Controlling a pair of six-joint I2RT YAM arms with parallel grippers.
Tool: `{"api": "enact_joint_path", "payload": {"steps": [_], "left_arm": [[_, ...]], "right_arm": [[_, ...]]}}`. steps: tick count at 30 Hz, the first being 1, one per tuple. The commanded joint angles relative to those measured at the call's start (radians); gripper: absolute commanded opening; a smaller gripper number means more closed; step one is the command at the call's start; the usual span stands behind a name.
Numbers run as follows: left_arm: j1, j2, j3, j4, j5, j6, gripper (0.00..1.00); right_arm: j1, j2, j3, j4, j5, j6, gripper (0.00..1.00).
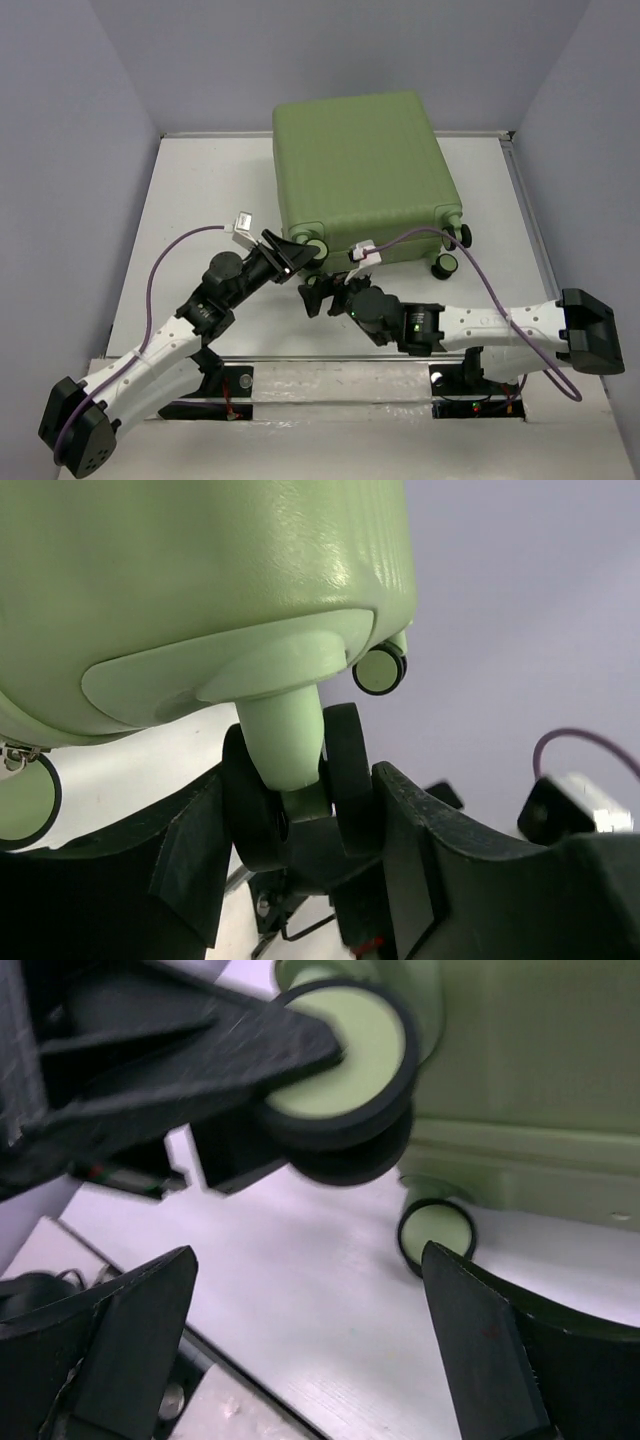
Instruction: Pack the luggage
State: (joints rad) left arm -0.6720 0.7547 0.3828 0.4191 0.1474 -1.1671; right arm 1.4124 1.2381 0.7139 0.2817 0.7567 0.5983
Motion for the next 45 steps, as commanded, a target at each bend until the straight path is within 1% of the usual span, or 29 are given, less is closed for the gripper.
{"api": "enact_joint_path", "payload": {"steps": [1,2,3,7,8,12,14,17,21,23,24,26,27,28,30,31,32,33,34,35,36,37,38,39,41,42,44,45], "left_arm": [[-0.009,-0.077,0.013,0.248,0.096,0.035,0.65],[-0.009,-0.081,0.01,0.245,0.098,0.037,0.65],[-0.008,-0.083,0.007,0.245,0.1,0.038,0.66],[-0.005,-0.086,0.001,0.241,0.106,0.041,0.69],[-0.003,-0.083,-0.001,0.242,0.109,0.041,0.69],[0.002,-0.08,-0.002,0.241,0.116,0.041,0.69],[0.005,-0.081,-0.002,0.238,0.118,0.043,0.69],[0.015,-0.089,-0.004,0.227,0.124,0.047,0.69],[0.025,-0.104,-0.015,0.215,0.127,0.05,0.69],[0.031,-0.11,-0.021,0.21,0.129,0.049,0.69],[0.034,-0.112,-0.022,0.21,0.132,0.049,0.69],[0.034,-0.118,-0.022,0.204,0.133,0.052,0.69],[0.034,-0.124,-0.022,0.198,0.138,0.053,0.69],[0.035,-0.127,-0.021,0.187,0.136,0.066,0.69],[0.041,-0.153,-0.007,0.12,0.124,0.095,0.69],[0.045,-0.167,0.001,0.074,0.109,0.115,0.69],[0.046,-0.202,0.022,-0.031,0.06,0.165,0.69],[0.048,-0.227,0.03,-0.086,0.029,0.196,0.69],[0.048,-0.251,0.036,-0.145,-0.006,0.223,0.68],[0.048,-0.309,0.036,-0.252,-0.041,0.265,0.67],[0.049,-0.343,0.03,-0.297,-0.111,0.28,0.65],[0.048,-0.374,0.022,-0.374,-0.135,0.293,0.65],[0.048,-0.438,-0.004,-0.406,-0.179,0.302,0.63],[0.048,-0.465,-0.021,-0.417,-0.205,0.323,0.6],[0.049,-0.503,-0.053,-0.454,-0.21,0.348,0.55],[0.048,-0.514,-0.085,-0.453,-0.203,0.357,0.5],[0.046,-0.476,-0.122,-0.425,-0.184,0.369,0.44],[0.046,-0.45,-0.128,-0.407,-0.174,0.372,0.4]], "right_arm": [[-0.096,-0.009,0.102,-0.13,-0.028,-0.054,1.0],[-0.136,-0.005,0.114,-0.13,-0.063,-0.067,1.0],[-0.148,0.001,0.125,-0.122,-0.069,-0.078,1.0],[-0.17,0.047,0.171,-0.061,-0.08,-0.158,1.0],[-0.182,0.067,0.186,-0.046,-0.106,-0.182,1.0],[-0.193,0.119,0.225,0.051,-0.144,-0.232,0.97],[-0.193,0.144,0.248,0.065,-0.148,-0.239,0.93],[-0.193,0.185,0.274,0.131,-0.151,-0.265,0.87],[-0.193,0.199,0.288,0.165,-0.155,-0.27,0.89],[-0.193,0.207,0.295,0.174,-0.128,-0.272,0.88],[-0.193,0.216,0.298,0.185,-0.097,-0.272,0.78],[-0.193,0.224,0.292,0.221,-0.067,-0.278,0.64],[-0.193,0.225,0.289,0.231,-0.056,-0.276,0.54],[-0.193,0.225,0.285,0.24,-0.05,-0.278,0.35],[-0.193,0.218,0.266,0.255,-0.023,-0.27,0.23],[-0.193,0.213,0.262,0.257,-0.017,-0.269,0.19],[-0.193,0.201,0.254,0.257,-0.019,-0.278,0.17],[-0.193,0.196,0.251,0.255,-0.019,-0.284,0.14],[-0.193,0.19,0.252,0.232,-0.02,-0.288,0.1],[-0.193,0.182,0.257,0.214,-0.026,-0.292,0.08],[-0.193,0.173,0.262,0.196,-0.028,-0.298,0.07],[-0.193,0.169,0.277,0.156,-0.037,-0.307,0.07],[-0.193,0.166,0.286,0.133,-0.043,-0.316,0.07],[-0.193,0.161,0.312,0.079,-0.046,-0.334,0.07],[-0.193,0.164,0.347,0.009,-0.054,-0.348,0.07],[-0.193,0.167,0.366,-0.059,-0.057,-0.367,0.07],[-0.193,0.175,0.407,-0.117,-0.051,-0.377,0.07],[-0.193,0.175,0.417,-0.156,-0.05,-0.387,0.07]]}}
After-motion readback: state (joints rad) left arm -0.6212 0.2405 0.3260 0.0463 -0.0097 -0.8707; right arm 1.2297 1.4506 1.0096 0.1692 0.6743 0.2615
